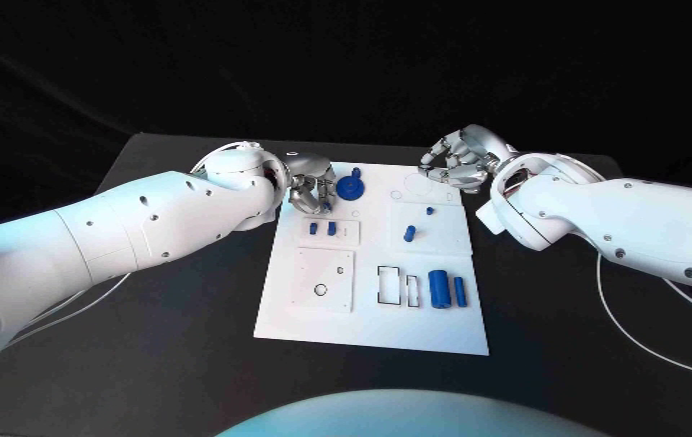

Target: Assemble the parts on the task board

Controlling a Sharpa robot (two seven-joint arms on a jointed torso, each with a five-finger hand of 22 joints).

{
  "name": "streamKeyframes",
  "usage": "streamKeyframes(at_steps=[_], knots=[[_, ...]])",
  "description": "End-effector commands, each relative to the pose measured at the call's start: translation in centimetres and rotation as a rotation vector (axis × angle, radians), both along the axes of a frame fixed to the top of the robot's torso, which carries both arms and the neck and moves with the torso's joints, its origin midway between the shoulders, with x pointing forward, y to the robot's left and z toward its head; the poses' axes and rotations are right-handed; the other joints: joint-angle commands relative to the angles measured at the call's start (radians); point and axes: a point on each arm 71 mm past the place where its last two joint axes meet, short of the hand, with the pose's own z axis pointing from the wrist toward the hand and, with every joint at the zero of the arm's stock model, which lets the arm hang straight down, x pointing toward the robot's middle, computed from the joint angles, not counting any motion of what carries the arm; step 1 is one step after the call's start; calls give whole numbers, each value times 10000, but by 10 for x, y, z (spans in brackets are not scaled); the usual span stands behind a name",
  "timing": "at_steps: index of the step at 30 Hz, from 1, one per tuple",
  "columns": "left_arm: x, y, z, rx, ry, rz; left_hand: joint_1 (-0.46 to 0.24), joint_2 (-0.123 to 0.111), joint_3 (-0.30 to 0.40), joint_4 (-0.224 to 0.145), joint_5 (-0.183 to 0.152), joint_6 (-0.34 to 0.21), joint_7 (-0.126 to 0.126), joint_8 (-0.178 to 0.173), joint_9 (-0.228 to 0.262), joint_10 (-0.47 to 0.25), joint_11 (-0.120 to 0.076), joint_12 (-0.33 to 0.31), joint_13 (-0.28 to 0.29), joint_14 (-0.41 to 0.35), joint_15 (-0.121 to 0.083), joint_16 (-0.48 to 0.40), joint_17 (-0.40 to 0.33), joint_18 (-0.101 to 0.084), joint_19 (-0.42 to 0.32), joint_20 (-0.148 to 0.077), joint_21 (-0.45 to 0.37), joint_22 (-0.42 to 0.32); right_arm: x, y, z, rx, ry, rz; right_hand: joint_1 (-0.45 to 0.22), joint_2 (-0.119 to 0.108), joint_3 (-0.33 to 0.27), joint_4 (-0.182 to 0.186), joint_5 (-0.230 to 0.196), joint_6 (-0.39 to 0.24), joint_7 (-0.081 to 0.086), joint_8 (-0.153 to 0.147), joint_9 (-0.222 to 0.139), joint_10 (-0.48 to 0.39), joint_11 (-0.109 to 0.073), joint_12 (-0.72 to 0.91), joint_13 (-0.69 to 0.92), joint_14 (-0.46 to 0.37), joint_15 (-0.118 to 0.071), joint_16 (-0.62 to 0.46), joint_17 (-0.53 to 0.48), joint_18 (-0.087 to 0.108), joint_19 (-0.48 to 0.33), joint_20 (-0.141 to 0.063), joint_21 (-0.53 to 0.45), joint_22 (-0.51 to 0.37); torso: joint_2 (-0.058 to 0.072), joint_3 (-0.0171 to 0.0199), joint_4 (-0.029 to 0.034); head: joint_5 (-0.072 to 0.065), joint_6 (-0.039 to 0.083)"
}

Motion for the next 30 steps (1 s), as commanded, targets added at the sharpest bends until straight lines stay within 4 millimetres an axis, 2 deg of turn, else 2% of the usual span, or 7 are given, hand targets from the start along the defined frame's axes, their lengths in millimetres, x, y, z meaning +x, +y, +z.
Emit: streamKeyframes(at_steps=[1,15,22,30], knots=[[-1,-2,0,82,53,-104,-106,-2,-67,20,-7,-95,8,-66,15,111,-12,-55,22,-32,-2,-16,40,-80,-46,-5,-11,768,0,1,0,-91,6,124,-7,-62,54,12,58,57,8,-38,15,-15,-21,-41,-17,839,-50,-51,1788,157,-61,15,-37,-8,0,2,-8,-4,3],[0,-1,-3,418,266,64,-244,-36,-194,45,-120,-157,6,-162,40,122,-8,-108,100,-36,-2,19,52,-70,-83,-4,-75,752,0,1,-1,-101,21,130,-24,-82,72,14,56,59,9,-47,21,10,-21,-22,6,840,-50,-51,1791,156,-58,13,-40,-5,6,6,-5,-15,-13],[1,-1,-4,522,304,176,-567,-199,-404,187,141,-528,97,-463,-8,29,66,-224,209,-120,66,15,-69,-71,-130,50,-171,728,0,1,-1,-112,51,143,-24,-82,72,14,56,59,9,-47,21,10,-21,-22,6,840,-50,-51,1791,156,-58,13,-40,-5,1,2,-9,-21,-19],[1,0,-4,497,235,249,-731,-279,-509,277,323,-575,106,-532,-5,15,80,-261,269,-140,80,28,-85,-66,-133,68,-196,723,0,1,-1,-114,50,139,-24,-82,72,14,56,59,9,-47,21,10,-21,-22,6,840,-50,-51,1791,156,-58,13,-40,-5,5,7,-9,-25,-31]])
